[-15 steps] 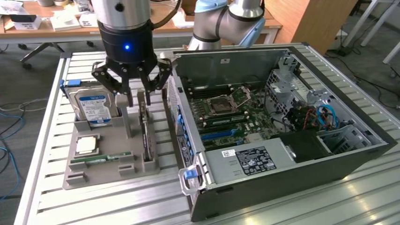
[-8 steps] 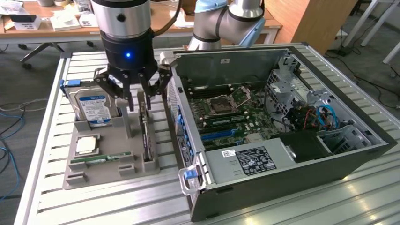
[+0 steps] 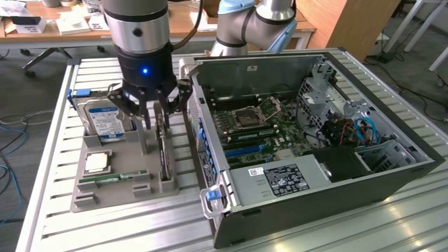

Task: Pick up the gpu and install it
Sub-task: 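Pick up the gpu and move the gpu toward the slot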

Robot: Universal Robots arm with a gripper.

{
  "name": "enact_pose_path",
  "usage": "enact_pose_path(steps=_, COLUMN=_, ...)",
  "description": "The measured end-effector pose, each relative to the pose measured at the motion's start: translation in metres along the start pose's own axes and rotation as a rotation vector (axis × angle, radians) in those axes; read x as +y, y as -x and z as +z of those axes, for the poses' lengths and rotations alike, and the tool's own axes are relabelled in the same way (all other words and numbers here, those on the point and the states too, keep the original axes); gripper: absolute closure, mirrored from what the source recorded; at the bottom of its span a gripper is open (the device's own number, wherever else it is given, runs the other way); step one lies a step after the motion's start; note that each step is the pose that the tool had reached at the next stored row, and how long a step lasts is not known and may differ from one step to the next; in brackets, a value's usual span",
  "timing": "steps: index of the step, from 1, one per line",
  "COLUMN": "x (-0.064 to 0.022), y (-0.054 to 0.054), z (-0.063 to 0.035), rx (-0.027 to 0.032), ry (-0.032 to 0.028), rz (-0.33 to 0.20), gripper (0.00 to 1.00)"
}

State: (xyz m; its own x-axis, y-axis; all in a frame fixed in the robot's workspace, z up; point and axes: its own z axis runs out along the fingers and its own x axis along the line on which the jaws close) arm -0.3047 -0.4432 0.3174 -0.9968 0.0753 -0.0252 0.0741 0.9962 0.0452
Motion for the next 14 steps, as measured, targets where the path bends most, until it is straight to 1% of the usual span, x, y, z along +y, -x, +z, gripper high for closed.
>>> enact_pose_path(steps=8, x=-0.0006, y=0.000, z=0.0140, rx=-0.0001, ry=0.0000, rz=0.000, gripper=0.59)
enact_pose_path(steps=14, x=-0.0009, y=0.000, z=0.0198, rx=0.0000, ry=0.0000, rz=0.000, gripper=0.59)
